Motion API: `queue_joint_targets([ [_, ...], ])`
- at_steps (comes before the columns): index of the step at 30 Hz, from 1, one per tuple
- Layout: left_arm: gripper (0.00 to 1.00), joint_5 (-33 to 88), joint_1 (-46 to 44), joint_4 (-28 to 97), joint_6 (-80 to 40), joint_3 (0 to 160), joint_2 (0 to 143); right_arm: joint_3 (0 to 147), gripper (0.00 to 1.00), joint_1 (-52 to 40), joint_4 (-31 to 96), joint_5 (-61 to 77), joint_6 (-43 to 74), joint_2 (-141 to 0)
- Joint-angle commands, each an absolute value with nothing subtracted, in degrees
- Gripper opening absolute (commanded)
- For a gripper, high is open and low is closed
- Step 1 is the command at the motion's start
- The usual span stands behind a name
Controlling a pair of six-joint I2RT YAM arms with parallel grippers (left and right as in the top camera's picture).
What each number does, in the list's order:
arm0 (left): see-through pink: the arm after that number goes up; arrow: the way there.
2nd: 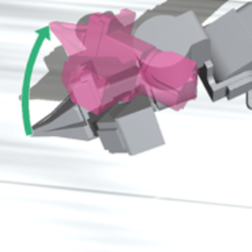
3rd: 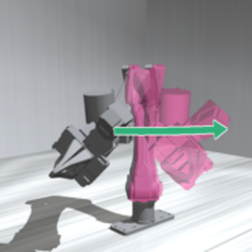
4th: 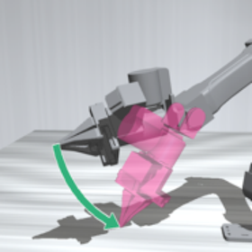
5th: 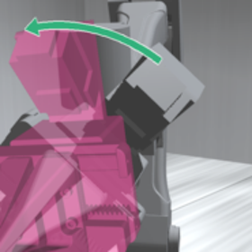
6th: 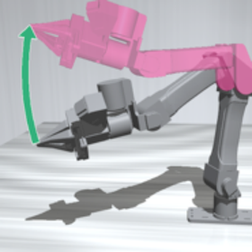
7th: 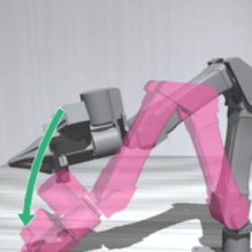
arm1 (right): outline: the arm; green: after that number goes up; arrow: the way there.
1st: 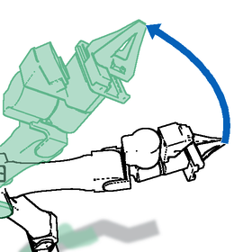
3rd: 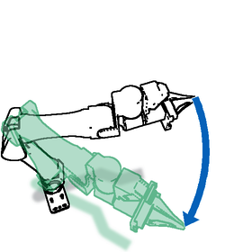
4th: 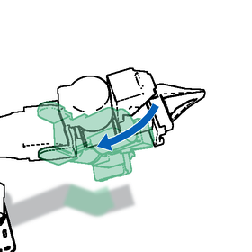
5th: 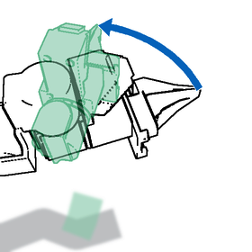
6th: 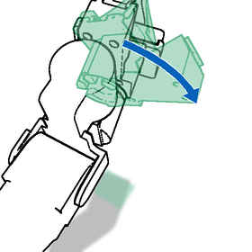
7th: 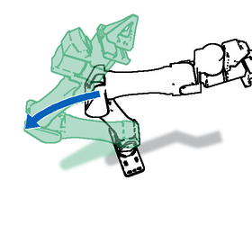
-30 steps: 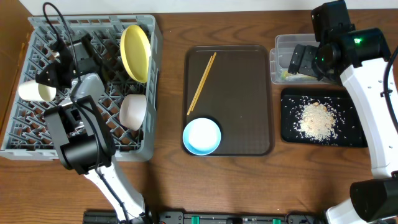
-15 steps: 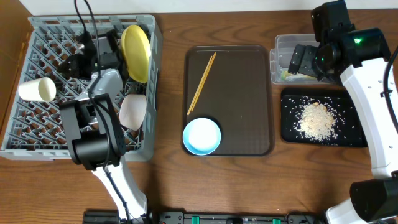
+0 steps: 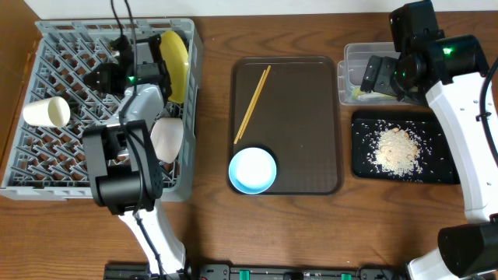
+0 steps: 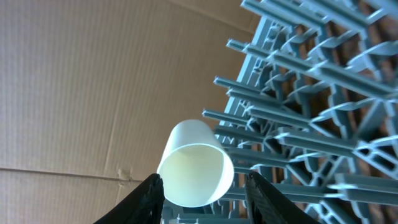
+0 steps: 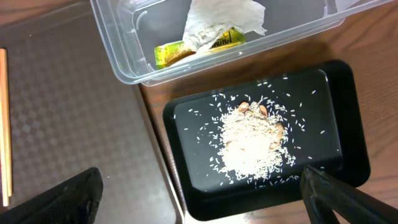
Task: Sort waste into correct bins and load items into the dishwasher
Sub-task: 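Lower the white cup into the left side of the rack, then open the left gripper and release the white cup in the rack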
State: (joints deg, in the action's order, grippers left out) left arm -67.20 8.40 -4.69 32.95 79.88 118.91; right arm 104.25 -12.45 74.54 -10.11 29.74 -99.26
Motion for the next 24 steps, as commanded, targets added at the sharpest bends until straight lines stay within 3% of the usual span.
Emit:
queue_joint_targets([
  [1,0.45,-65.2,10.5,-1.2,27.6,80.7,115.5,104.4,0.99,-12.4,74.6,-10.7,30.2,-98.7],
  [6,0.56,-53.2,12.7,12.1,19.9,80.7,112.4,104.4,0.99,-12.4,74.6,-10.7,30.2,-98.7],
  [14,0.58,-33.9,13.3,15.4,11.2,80.7,98.1,104.4,0.99,-12.4,74.6,-10.7,30.2,-98.7],
  [21,0.63,-28.7,17.0,15.2,10.4,80.7,90.8,104.4,0.99,-12.4,74.6,-10.7,30.2,-98.7],
  [24,0.6,-28.7,20.2,16.1,10.3,80.7,91.4,104.4,0.99,-12.4,74.6,-10.7,30.2,-98.7],
])
